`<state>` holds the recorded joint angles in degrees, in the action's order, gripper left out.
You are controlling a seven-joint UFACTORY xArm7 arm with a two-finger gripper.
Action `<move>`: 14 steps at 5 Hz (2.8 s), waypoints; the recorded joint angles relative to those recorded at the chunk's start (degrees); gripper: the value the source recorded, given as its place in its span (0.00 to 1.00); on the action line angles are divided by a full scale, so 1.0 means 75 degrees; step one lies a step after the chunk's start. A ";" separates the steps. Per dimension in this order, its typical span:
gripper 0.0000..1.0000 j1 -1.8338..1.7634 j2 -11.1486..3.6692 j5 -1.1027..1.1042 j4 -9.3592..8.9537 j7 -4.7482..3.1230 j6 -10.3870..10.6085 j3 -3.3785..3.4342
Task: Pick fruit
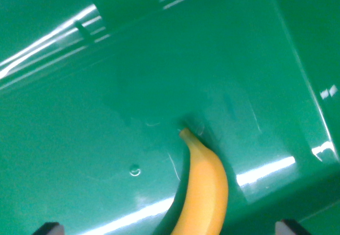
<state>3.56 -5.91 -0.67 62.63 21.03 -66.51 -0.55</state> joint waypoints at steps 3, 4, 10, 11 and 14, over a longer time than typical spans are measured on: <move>0.00 -0.0045 -0.0119 0.0114 -0.0704 0.0542 0.0663 0.0007; 0.00 -0.0045 -0.0119 0.0114 -0.0704 0.0542 0.0663 0.0007; 0.00 -0.0105 -0.0276 0.0264 -0.1628 0.1255 0.1535 0.0017; 0.00 -0.0122 -0.0322 0.0308 -0.1899 0.1463 0.1790 0.0020; 0.00 -0.0138 -0.0363 0.0348 -0.2140 0.1649 0.2017 0.0022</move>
<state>2.53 -8.64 1.94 46.58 33.39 -51.38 -0.39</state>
